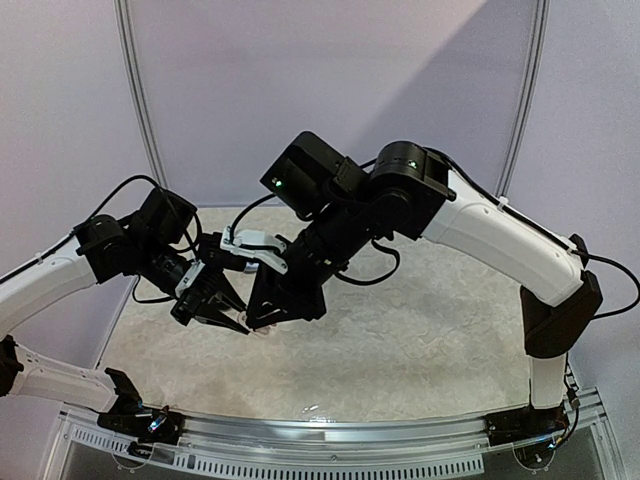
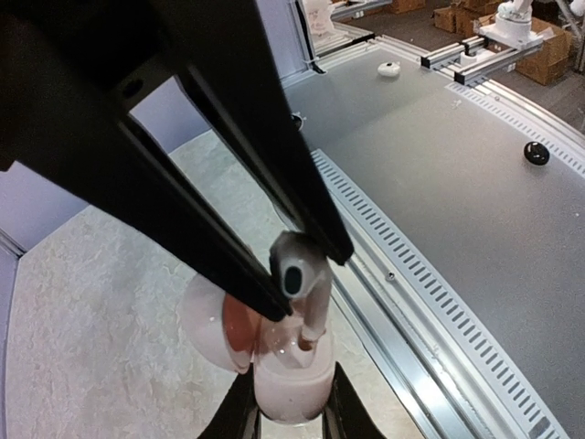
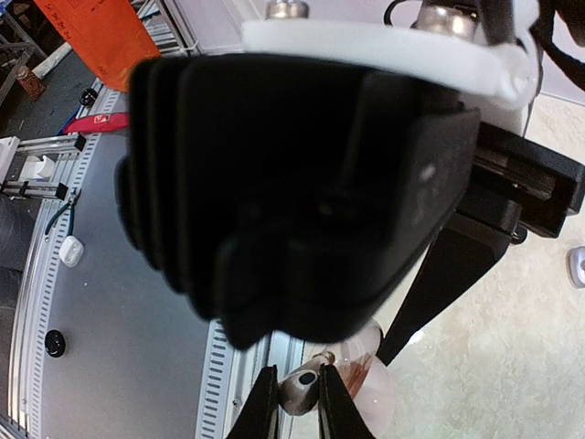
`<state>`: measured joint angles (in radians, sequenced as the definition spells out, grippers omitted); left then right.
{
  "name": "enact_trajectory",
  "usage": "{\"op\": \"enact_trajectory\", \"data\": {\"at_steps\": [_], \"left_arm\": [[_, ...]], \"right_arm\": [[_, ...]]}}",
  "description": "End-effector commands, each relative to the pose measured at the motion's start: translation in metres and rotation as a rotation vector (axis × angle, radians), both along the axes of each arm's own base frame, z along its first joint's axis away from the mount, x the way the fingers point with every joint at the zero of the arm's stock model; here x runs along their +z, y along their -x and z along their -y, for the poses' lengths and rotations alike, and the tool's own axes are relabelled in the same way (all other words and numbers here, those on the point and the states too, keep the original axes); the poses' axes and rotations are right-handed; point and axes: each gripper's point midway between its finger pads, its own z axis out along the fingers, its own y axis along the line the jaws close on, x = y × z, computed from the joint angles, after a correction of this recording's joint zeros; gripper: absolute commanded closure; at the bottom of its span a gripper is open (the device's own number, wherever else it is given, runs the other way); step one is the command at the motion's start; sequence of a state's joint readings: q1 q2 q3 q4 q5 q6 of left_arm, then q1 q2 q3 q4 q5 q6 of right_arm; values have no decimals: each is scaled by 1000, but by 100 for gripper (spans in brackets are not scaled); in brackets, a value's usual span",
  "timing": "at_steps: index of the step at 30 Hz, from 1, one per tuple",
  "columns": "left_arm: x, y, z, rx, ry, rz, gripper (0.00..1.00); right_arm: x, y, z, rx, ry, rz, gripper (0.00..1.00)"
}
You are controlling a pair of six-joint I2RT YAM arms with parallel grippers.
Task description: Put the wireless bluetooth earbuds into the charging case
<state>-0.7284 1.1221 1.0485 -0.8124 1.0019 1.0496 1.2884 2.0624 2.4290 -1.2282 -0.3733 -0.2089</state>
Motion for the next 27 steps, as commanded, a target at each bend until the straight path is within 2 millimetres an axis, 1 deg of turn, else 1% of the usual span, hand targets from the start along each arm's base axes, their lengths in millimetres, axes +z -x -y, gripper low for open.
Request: {"op": "enact_trajectory", "data": {"at_steps": [1,8,11,16,22,25,27], "left_arm": [[13,17,3,-68,58,-22,100],[14,20,5,-83,66,-9,100],[14,20,5,-81,64,-18,100],[17,23,5,-75,66,-71,100],[19,23,5,-72,76,-85,100],[19,24,5,-71,74,-104,100],[19,25,6,-69,74,-118,100]], "right_arm": [[-13,-11,-4,-23,32,49,100],[-20,-18,-5,-46,49,76,100],[-19,-22,-6,-62,48,91,99],[-17,-30,-6,-96,45,128,88],[-12,-36,-10,-118,20,154,83],[-8,-41,-12,-138,7,172,78],[-5,-43,-12,-148,-1,187,76]]}}
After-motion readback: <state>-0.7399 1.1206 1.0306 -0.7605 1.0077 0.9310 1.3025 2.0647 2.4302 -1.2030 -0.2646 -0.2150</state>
